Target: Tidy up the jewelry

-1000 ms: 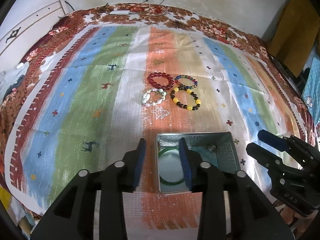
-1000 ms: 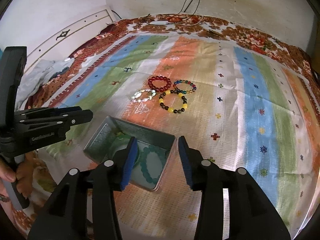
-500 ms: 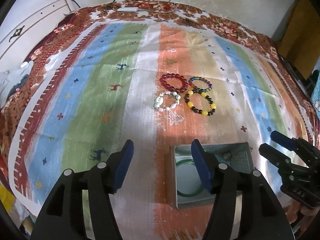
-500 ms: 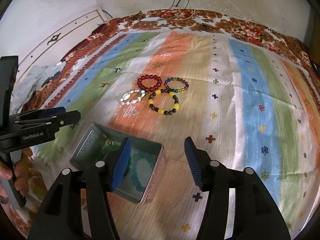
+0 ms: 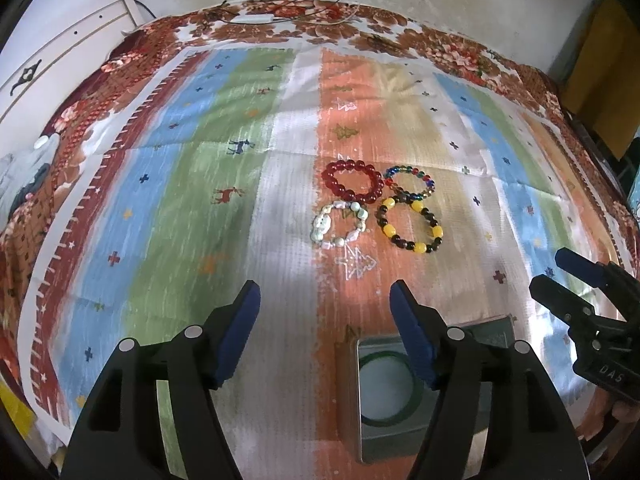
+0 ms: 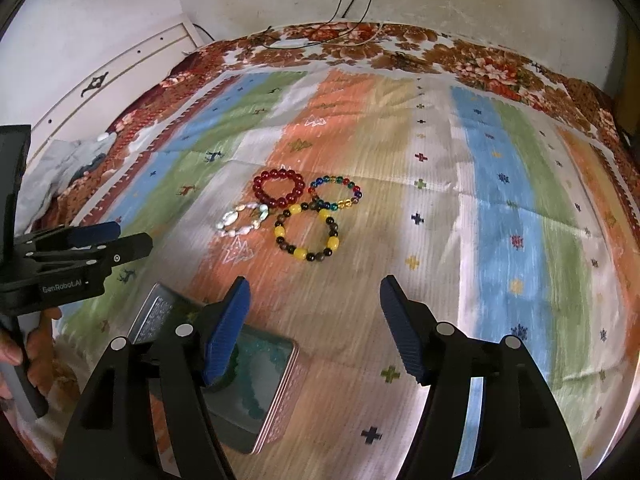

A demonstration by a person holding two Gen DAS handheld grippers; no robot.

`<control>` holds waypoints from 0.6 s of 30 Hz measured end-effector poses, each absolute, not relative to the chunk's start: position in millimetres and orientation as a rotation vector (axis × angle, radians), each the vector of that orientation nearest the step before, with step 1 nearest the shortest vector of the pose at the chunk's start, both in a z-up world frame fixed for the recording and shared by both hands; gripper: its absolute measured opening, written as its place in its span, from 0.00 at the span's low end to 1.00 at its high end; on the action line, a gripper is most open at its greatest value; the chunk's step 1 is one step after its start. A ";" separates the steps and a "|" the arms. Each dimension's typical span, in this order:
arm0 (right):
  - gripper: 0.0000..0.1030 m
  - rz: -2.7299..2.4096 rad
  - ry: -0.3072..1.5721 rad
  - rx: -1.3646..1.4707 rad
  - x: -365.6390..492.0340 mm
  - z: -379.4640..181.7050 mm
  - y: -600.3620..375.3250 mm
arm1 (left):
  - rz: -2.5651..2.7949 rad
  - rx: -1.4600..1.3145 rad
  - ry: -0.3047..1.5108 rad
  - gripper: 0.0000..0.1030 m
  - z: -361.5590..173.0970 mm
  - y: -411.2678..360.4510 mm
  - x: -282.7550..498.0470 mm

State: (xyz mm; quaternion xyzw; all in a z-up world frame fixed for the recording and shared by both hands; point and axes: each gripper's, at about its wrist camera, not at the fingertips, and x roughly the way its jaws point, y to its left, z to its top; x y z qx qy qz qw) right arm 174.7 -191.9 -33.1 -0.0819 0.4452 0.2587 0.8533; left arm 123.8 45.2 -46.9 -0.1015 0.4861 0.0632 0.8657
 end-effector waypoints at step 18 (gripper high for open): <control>0.65 0.524 0.969 -0.174 216.2 -50.1 -179.1 | 0.148 -0.187 1.055 0.67 -58.3 55.5 170.3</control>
